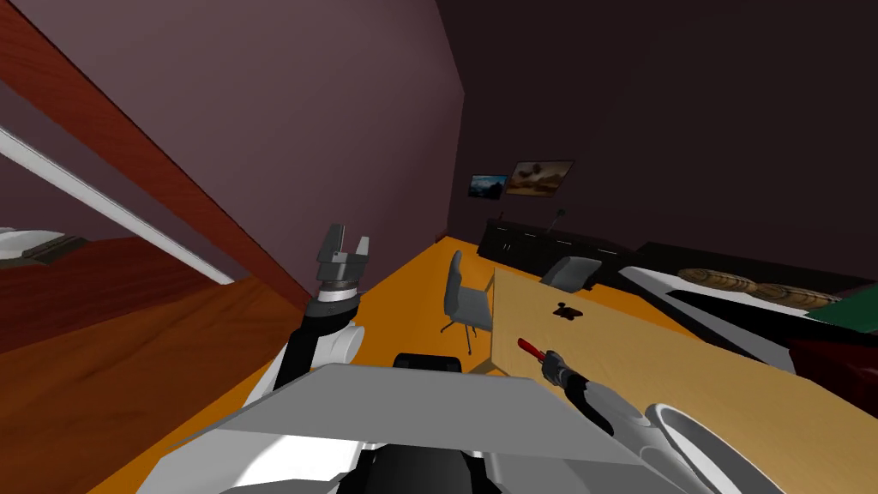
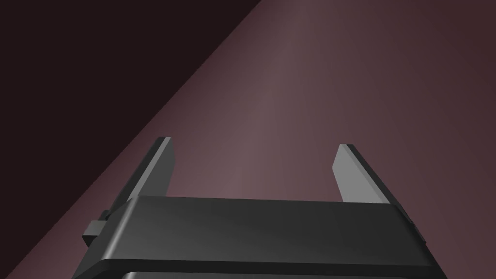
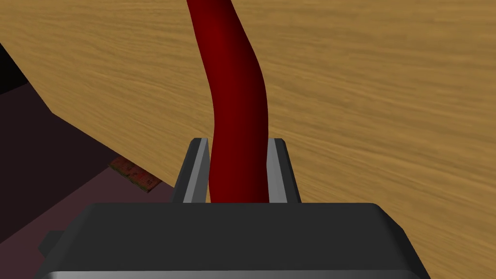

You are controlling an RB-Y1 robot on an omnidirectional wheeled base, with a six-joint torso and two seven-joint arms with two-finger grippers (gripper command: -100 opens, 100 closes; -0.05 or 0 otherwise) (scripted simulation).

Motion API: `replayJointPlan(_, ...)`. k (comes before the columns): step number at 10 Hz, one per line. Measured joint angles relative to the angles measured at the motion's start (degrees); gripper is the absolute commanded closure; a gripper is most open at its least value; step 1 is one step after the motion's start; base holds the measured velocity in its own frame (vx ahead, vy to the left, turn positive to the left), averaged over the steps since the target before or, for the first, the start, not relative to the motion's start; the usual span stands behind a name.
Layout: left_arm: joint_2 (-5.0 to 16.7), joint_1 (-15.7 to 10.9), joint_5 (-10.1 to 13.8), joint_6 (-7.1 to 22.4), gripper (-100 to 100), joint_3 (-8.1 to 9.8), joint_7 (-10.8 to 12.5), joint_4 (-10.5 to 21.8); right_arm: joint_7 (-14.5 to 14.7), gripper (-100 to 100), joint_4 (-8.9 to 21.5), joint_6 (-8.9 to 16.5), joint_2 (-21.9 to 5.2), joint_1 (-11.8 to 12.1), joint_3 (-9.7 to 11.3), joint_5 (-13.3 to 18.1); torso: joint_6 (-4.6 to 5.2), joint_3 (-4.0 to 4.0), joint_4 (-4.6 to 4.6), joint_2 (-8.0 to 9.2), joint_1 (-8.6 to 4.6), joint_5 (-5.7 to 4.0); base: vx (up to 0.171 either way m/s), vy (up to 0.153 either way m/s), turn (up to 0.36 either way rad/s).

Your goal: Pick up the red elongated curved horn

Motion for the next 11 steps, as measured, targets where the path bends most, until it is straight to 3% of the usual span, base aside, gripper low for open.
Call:
replayJointPlan(2,0.0,0.0,0.0,0.0,0,0.00,0.0,0.0,-1.8,100,-2.7,2.7,-1.4,3.1,1.8,-3.6,0.05,0.01,-0.01,0.04,0.04,0.00,-0.110,-0.007,0.277)
replayJointPlan(4,0.0,0.0,0.0,0.0,0,0.01,0.0,0.0,-3.0,100,-3.4,4.7,-2.1,3.8,3.2,-6.4,0.14,-0.09,-0.04,-0.17,-0.03,0.02,-0.061,-0.004,0.165)
replayJointPlan(6,0.0,0.0,0.0,0.0,0,0.01,0.0,0.0,-6.5,100,-6.6,8.3,-4.2,6.6,6.6,-9.7,0.04,-0.05,-0.01,-0.11,0.05,0.02,-0.100,0.007,0.335)
replayJointPlan(8,0.0,0.0,0.0,0.0,0,0.01,0.0,0.0,-7.0,100,-7.6,10.3,-4.8,8.8,7.1,-12.9,0.12,-0.02,-0.01,-0.04,-0.02,0.03,-0.109,-0.001,0.293)
replayJointPlan(10,0.0,0.0,0.0,0.0,0,0.01,0.0,0.0,-9.4,100,-9.8,13.1,-6.8,10.9,10.0,-16.4,0.11,0.01,-0.01,0.01,0.01,0.03,-0.079,0.003,0.133)
replayJointPlan(11,0.0,0.0,0.0,0.0,0,0.01,0.0,0.0,-9.8,0,-9.9,13.5,-6.9,11.0,10.2,-16.6,0.15,-0.09,-0.04,-0.16,-0.02,0.03,-0.009,0.001,-0.007)
